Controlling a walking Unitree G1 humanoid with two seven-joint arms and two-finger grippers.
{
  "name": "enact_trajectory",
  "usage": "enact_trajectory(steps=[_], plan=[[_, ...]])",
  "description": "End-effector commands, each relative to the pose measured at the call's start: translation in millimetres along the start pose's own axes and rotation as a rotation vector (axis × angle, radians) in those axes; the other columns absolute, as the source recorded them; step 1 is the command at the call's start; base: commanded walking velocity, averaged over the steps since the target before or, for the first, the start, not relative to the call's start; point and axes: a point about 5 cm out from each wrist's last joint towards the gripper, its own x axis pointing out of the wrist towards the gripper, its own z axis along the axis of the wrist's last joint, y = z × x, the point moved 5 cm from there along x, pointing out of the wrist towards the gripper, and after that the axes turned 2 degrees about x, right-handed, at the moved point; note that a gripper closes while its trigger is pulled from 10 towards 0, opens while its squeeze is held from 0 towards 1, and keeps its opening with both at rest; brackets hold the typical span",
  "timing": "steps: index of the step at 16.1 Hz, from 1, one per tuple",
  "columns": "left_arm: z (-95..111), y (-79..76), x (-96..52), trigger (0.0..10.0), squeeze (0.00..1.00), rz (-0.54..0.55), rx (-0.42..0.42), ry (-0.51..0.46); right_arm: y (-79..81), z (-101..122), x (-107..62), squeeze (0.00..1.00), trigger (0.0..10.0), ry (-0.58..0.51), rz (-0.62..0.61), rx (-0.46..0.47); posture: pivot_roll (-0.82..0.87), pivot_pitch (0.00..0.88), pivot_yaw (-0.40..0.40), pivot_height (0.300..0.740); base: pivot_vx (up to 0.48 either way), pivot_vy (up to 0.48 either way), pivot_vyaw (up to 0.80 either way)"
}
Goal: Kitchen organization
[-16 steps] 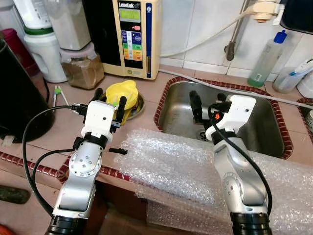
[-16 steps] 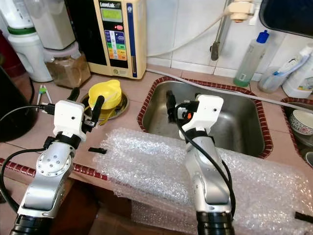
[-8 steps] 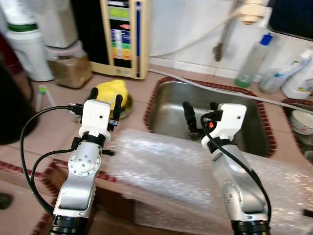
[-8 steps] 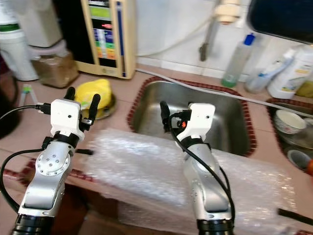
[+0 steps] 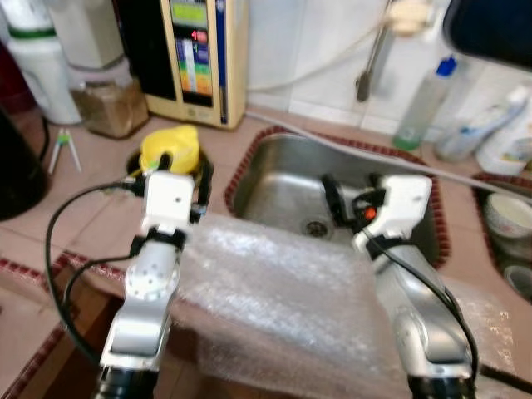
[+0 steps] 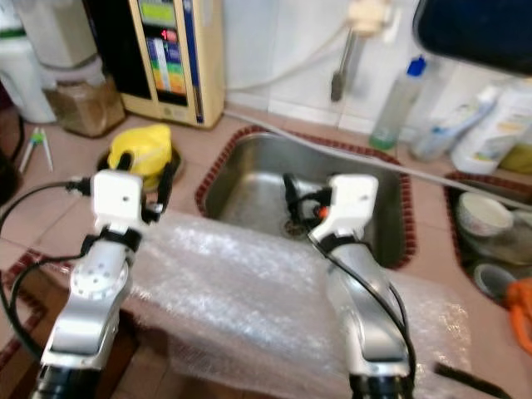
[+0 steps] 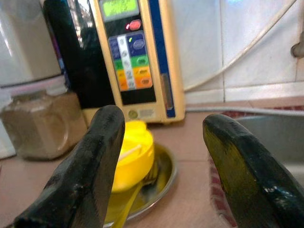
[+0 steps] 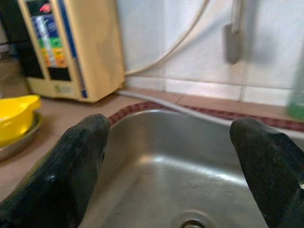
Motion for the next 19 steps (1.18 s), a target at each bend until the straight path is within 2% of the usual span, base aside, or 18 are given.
enact_trajectory(steps=[1,6,9,11,13,14,16,18,19], plan=[[3,7.7,1.4,10.0,0.00,0.028,0.030,-0.014,6.4,6,0.0,0.00,10.0,-0.019,0.023,-0.004,0.07,0.057,-0.067,0.740,0.000,0.000,0.00],[0,9.7,1.1,10.0,0.00,0.044,0.045,-0.004,11.6,9,-1.5,0.00,10.0,-0.028,0.045,-0.005,0.06,0.060,-0.063,0.740,0.000,0.000,0.62],[9,5.5,10.1,10.0,0.00,0.031,0.018,-0.037,12.4,9,-2.7,0.00,10.0,-0.028,0.048,-0.004,0.05,0.062,-0.067,0.740,0.000,0.000,0.60],[4,5.0,15.9,10.0,0.00,0.011,0.005,-0.024,12.0,11,-3.1,0.00,10.0,-0.032,0.049,0.007,0.04,0.061,-0.069,0.740,0.000,0.000,0.00],[-3,-0.4,21.2,10.0,0.00,-0.044,-0.068,0.005,11.7,13,-4.2,0.00,10.0,-0.032,0.052,0.001,0.04,0.061,-0.069,0.740,0.000,0.000,0.00],[-10,-4.9,25.0,10.0,0.00,-0.063,-0.142,0.050,14.6,13,-5.5,0.00,10.0,-0.027,0.070,0.002,0.03,0.061,-0.071,0.740,0.000,0.000,0.00],[-18,-13.9,28.8,10.0,0.00,-0.096,-0.200,0.090,21.3,13,-8.1,0.00,10.0,-0.016,0.106,0.000,0.03,0.061,-0.072,0.740,0.000,0.000,0.00],[-23,-17.3,35.5,10.0,0.00,-0.095,-0.208,0.103,28.2,12,-12.3,0.00,10.0,-0.004,0.143,-0.003,0.01,0.061,-0.073,0.740,0.000,0.000,0.00],[-29,-18.5,42.1,10.0,0.00,-0.091,-0.242,0.129,35.0,13,-16.3,0.00,10.0,0.008,0.187,0.009,0.00,0.060,-0.072,0.740,0.000,0.000,0.00]])
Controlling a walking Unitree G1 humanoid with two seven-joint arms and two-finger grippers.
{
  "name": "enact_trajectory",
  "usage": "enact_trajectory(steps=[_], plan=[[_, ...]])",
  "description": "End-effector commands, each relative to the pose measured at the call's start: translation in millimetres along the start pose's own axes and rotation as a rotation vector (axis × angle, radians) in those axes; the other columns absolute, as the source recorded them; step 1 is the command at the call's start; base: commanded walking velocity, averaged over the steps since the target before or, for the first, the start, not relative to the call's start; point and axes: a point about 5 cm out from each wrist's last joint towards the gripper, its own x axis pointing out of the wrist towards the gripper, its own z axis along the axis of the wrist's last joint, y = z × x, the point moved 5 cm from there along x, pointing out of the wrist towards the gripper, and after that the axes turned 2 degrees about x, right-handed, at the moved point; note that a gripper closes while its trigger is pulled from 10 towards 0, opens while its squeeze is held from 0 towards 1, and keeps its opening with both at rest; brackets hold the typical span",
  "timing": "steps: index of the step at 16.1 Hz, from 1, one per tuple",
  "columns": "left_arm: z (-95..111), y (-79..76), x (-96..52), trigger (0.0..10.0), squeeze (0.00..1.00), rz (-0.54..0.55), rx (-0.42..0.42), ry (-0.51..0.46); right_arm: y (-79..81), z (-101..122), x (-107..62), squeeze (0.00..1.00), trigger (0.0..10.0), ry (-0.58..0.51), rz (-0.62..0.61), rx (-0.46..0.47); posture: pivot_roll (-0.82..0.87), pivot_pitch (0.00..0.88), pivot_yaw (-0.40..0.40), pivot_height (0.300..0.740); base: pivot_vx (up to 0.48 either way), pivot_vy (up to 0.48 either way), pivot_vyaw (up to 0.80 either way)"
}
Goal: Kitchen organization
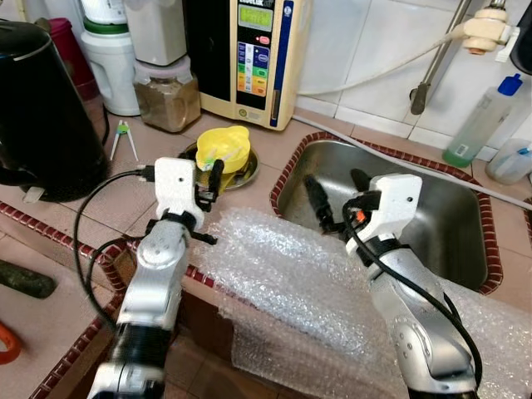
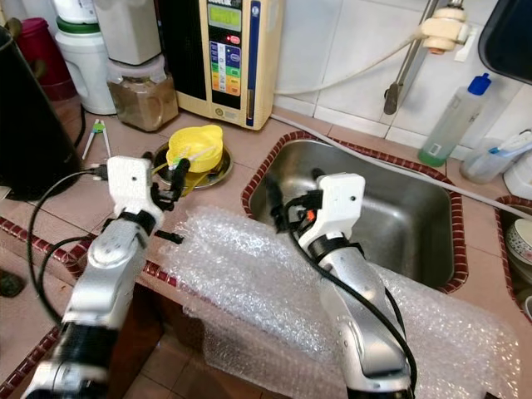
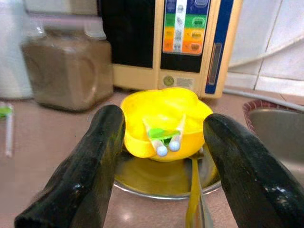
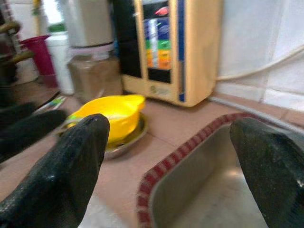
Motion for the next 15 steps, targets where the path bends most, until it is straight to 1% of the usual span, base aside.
enact_trajectory(steps=[1,2,4,5,7,8,9,10,11,13,15], plan=[[0,-0.2,5.4,10.0,0.00,0.009,-0.032,0.002,5.2,4,-3.3,0.00,10.0,0.000,0.036,0.003,0.00,0.060,-0.072,0.740,0.000,0.000,0.00],[-1,0.9,11.5,10.0,0.00,0.014,-0.030,0.006,11.0,4,-5.9,0.00,10.0,0.010,0.070,0.013,-0.02,0.061,-0.069,0.740,0.000,0.000,0.00],[-3,3.7,18.7,10.0,0.00,0.023,-0.018,0.013,18.9,6,-10.2,0.00,10.0,0.019,0.109,0.024,-0.04,0.062,-0.063,0.740,0.000,0.000,0.00],[-5,5.9,21.7,10.0,0.00,0.025,-0.003,0.018,21.8,6,-12.5,0.00,10.0,0.023,0.122,0.026,-0.05,0.063,-0.060,0.740,0.000,0.000,0.00],[-10,13.0,26.6,10.0,0.00,0.027,-0.002,0.033,23.8,7,-17.3,0.00,10.0,0.034,0.135,0.037,-0.07,0.068,-0.057,0.740,0.000,0.000,0.00],[-12,13.2,29.0,5.5,0.00,0.021,-0.007,0.041,24.9,7,-20.2,0.00,10.0,0.044,0.148,0.044,-0.07,0.071,-0.057,0.740,0.000,0.000,0.00],[-14,12.1,30.8,1.6,0.00,0.015,-0.017,0.051,27.3,6,-22.5,0.00,10.0,0.055,0.165,0.058,-0.07,0.073,-0.056,0.740,0.000,0.000,0.00],[-15,11.2,32.0,0.0,0.00,0.012,-0.032,0.055,30.1,6,-24.2,0.00,10.0,0.062,0.184,0.072,-0.08,0.075,-0.055,0.740,0.000,0.000,0.00],[-17,9.0,34.4,0.0,0.00,0.005,-0.036,0.062,38.6,4,-28.8,0.00,10.0,0.090,0.238,0.120,-0.08,0.077,-0.055,0.740,0.000,0.000,0.00],[-17,9.1,35.5,0.0,0.00,0.001,-0.037,0.060,45.3,1,-32.4,0.00,10.0,0.114,0.276,0.130,-0.08,0.076,-0.058,0.740,0.000,0.000,0.00],[-18,9.2,35.6,0.0,0.00,-0.006,-0.031,0.064,47.9,-1,-33.8,0.00,10.0,0.127,0.289,0.132,-0.08,0.076,-0.058,0.740,0.000,0.000,0.00]])
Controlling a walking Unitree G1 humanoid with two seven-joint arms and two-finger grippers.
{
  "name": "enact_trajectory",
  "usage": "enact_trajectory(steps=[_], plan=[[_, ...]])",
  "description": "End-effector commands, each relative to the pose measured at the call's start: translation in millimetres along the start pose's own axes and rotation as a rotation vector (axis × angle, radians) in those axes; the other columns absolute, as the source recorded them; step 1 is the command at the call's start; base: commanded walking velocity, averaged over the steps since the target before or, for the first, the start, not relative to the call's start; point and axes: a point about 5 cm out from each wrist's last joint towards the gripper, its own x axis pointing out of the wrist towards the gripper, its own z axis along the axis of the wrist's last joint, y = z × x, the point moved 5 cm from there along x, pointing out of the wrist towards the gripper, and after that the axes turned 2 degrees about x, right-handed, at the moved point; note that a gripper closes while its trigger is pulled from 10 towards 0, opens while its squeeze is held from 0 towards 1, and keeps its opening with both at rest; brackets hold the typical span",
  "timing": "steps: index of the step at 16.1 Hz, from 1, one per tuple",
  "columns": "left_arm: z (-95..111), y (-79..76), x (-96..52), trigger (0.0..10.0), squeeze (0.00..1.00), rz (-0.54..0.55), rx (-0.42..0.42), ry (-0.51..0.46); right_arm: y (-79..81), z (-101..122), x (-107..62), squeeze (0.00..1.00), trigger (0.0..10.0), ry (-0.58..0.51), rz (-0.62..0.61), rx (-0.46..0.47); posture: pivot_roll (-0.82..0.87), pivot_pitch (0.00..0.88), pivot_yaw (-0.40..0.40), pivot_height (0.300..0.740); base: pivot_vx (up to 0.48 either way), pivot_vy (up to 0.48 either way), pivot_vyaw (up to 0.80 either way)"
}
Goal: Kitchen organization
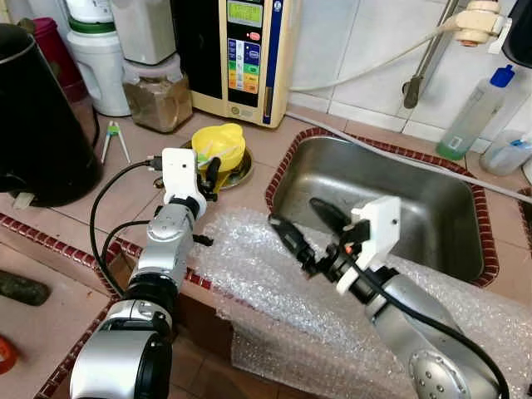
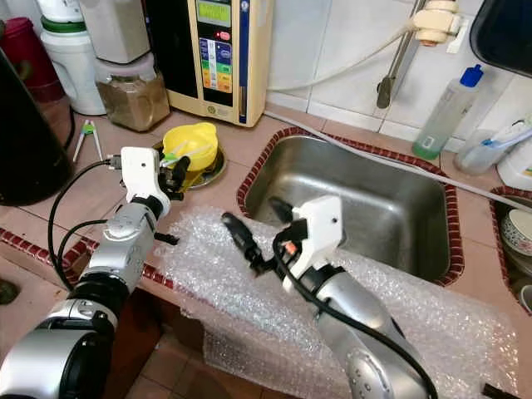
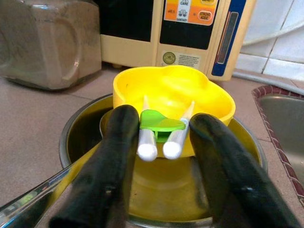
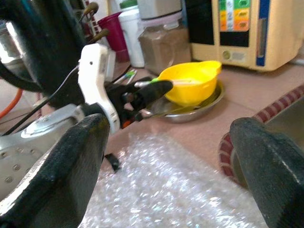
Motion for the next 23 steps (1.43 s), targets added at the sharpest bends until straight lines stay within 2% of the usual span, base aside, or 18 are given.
enact_trajectory(steps=[1,11,13,15,19,20,22,23], plan=[[0,-0.5,1.4,0.0,0.00,-0.011,0.003,0.003,3.8,5,-1.8,0.00,10.0,-0.009,0.016,-0.013,-0.07,0.071,-0.060,0.740,0.000,0.000,0.00],[-1,14.8,0.1,0.0,0.00,0.028,0.016,-0.010,2.5,1,3.3,0.00,10.0,0.005,0.020,-0.017,-0.05,0.057,-0.062,0.740,0.000,0.000,0.00],[3,17.7,-0.7,0.0,0.00,0.037,0.020,-0.033,2.7,0,3.9,0.00,10.0,0.006,0.019,-0.016,-0.04,0.057,-0.063,0.740,0.000,0.000,0.00],[21,20.9,-2.8,0.0,0.00,0.045,0.053,-0.119,0.5,1,4.7,0.00,10.0,0.003,0.010,-0.017,-0.04,0.057,-0.064,0.740,0.000,0.000,0.00],[40,15.8,-8.3,0.0,0.00,0.010,0.102,-0.211,-4.3,0,6.5,0.00,10.0,0.007,-0.015,0.005,-0.03,0.059,-0.065,0.740,0.000,0.000,0.00],[51,11.4,-12.9,0.0,0.00,-0.012,0.099,-0.262,-7.0,-1,8.3,0.00,10.0,0.007,-0.031,0.008,-0.03,0.058,-0.066,0.740,0.000,0.000,0.00],[55,4.4,-16.1,0.0,0.00,-0.041,0.087,-0.288,-10.7,-2,9.3,0.00,10.0,0.016,-0.052,0.016,-0.02,0.057,-0.067,0.740,0.000,0.000,0.00],[62,-12.4,-21.9,0.0,0.00,-0.109,0.053,-0.324,-18.6,-2,10.3,0.00,10.0,0.017,-0.094,-0.004,-0.02,0.056,-0.069,0.740,0.000,0.000,0.00]])
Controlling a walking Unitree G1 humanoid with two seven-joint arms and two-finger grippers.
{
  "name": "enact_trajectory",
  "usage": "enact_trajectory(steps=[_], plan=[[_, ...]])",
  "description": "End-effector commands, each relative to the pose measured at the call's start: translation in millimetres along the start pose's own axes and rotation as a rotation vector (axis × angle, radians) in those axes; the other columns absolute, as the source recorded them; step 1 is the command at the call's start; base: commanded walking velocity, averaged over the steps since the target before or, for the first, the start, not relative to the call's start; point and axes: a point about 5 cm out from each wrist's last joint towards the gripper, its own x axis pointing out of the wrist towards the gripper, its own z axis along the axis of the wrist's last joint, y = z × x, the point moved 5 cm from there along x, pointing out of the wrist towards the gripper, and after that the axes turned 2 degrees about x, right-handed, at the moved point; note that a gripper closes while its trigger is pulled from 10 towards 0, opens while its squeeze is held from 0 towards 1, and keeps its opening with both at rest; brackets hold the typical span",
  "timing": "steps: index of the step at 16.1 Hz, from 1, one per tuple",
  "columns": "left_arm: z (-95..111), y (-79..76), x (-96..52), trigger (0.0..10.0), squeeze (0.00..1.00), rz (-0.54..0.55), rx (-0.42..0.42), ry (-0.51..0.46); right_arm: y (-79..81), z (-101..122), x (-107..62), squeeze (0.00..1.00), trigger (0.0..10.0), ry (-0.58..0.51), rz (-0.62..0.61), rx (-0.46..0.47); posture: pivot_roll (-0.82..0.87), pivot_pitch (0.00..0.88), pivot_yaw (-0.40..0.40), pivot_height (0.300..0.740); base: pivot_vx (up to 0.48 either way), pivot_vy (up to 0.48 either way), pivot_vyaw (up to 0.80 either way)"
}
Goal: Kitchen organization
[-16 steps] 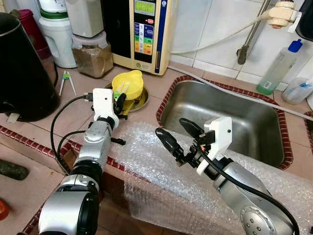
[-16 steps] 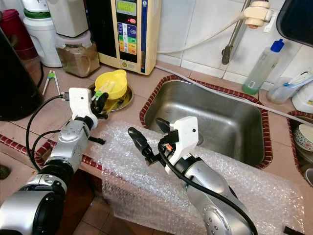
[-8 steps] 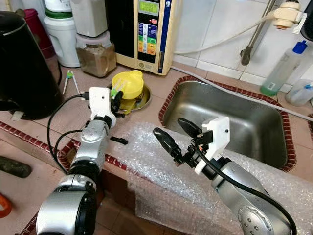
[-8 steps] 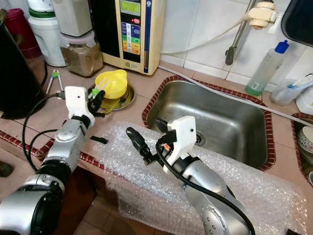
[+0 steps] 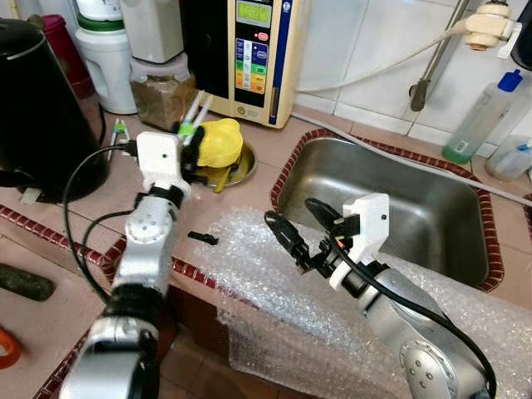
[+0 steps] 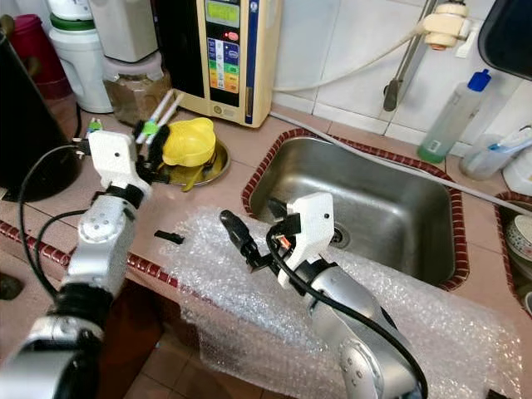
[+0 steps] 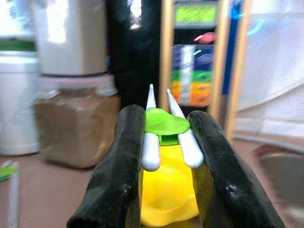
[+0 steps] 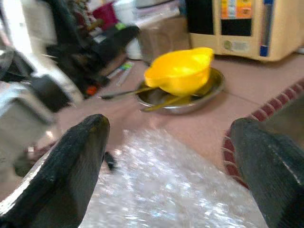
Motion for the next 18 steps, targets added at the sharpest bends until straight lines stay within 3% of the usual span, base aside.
enact_trajectory(steps=[1,2,3,5,9,11,12,14,18], plan=[[13,-21.3,1.0,0.0,0.00,-0.088,-0.033,-0.041,-14.0,7,0.5,0.00,10.0,-0.016,-0.076,-0.066,-0.02,0.056,-0.069,0.740,0.000,0.000,0.00],[15,-28.1,0.1,0.0,0.00,-0.114,-0.066,-0.045,-20.4,9,0.9,0.00,10.0,-0.027,-0.115,-0.104,-0.02,0.055,-0.071,0.740,0.000,0.000,0.00],[19,-37.4,-0.3,0.0,0.00,-0.146,-0.139,-0.045,-27.1,12,2.4,0.00,10.0,-0.050,-0.139,-0.046,-0.02,0.055,-0.072,0.740,0.000,0.000,0.00],[31,-66.2,-6.1,0.0,0.00,-0.278,-0.181,-0.075,-47.2,19,3.8,0.00,10.0,-0.099,-0.238,0.072,-0.02,0.053,-0.074,0.740,0.000,0.000,0.00],[25,-93.2,-19.4,0.0,0.00,-0.388,-0.211,-0.041,-52.3,31,6.0,0.00,10.0,-0.187,-0.234,0.326,-0.02,0.052,-0.076,0.740,0.000,0.000,0.00],[25,-110.3,-26.8,0.0,0.00,-0.470,-0.221,-0.029,-48.8,39,8.1,0.00,10.0,-0.216,-0.192,0.404,-0.02,0.055,-0.078,0.740,0.000,0.000,0.00],[26,-114.7,-29.3,0.0,0.00,-0.491,-0.220,-0.031,-48.4,43,9.1,0.00,10.0,-0.219,-0.174,0.400,-0.02,0.055,-0.079,0.740,0.000,0.000,0.00],[32,-124.9,-32.7,0.0,0.00,-0.523,-0.253,-0.039,-56.1,47,11.1,0.00,10.0,-0.267,-0.159,0.551,-0.02,0.054,-0.080,0.740,0.000,0.000,0.00],[42,-142.6,-40.1,0.0,0.00,-0.597,-0.266,-0.062,-62.2,54,20.0,0.00,10.0,-0.310,-0.162,0.696,-0.02,0.054,-0.079,0.740,0.000,0.000,0.00]])
